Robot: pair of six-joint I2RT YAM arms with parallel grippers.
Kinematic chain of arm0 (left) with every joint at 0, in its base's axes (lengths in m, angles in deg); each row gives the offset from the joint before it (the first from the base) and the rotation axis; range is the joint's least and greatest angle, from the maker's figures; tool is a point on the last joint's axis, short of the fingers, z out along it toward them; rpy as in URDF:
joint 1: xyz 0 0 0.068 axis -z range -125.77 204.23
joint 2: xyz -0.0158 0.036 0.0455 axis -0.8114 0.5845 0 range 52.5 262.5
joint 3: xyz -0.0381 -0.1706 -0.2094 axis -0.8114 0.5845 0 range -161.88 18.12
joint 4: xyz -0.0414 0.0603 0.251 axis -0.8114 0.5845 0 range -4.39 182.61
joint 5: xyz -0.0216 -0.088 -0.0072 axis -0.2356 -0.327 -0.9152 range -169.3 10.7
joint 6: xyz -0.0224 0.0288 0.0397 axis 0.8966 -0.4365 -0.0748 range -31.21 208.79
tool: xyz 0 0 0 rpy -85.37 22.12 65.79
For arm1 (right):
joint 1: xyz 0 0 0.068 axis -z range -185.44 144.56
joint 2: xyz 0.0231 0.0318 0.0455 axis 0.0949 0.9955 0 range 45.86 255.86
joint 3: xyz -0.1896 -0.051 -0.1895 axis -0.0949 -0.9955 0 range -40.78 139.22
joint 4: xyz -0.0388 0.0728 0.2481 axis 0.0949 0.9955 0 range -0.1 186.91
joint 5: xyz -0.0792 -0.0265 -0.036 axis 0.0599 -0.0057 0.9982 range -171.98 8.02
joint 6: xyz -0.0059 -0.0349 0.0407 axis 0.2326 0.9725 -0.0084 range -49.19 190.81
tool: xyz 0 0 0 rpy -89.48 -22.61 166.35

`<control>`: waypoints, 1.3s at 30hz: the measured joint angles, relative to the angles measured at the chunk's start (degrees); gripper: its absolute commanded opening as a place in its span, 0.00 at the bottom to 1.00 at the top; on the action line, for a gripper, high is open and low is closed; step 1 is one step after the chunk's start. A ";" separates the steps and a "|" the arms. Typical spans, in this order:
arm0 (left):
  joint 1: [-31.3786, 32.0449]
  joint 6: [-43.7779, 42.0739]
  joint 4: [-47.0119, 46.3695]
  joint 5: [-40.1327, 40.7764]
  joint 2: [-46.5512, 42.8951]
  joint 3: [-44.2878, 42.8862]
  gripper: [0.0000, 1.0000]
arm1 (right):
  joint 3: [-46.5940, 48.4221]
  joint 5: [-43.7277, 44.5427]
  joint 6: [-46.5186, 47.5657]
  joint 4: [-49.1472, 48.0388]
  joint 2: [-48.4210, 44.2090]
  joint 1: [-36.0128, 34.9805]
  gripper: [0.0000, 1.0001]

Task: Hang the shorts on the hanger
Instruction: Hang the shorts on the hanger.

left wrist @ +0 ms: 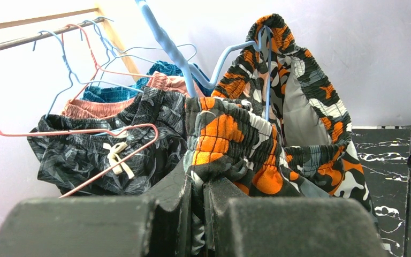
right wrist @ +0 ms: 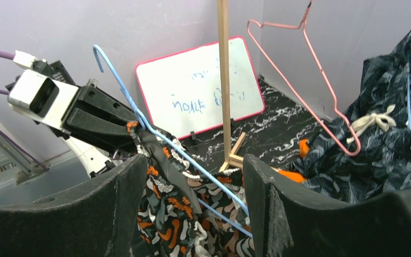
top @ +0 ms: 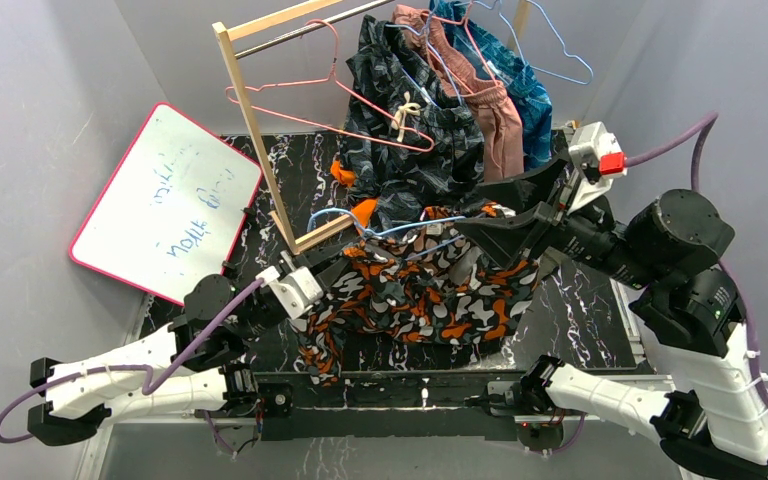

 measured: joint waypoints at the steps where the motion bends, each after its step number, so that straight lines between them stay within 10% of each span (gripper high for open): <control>1: 0.00 0.04 0.15 0.00 -0.20 0.00 0.00 | 0.61 -0.15 0.31 -0.04 0.24 0.00 0.72; 30: 0.00 -0.61 2.91 0.85 -2.64 0.00 0.00 | 1.66 19.12 4.22 14.05 1.66 -0.24 0.66; 39: 0.00 -0.79 3.52 0.94 -2.64 0.00 0.00 | 0.59 20.55 4.57 14.93 2.16 -0.24 0.24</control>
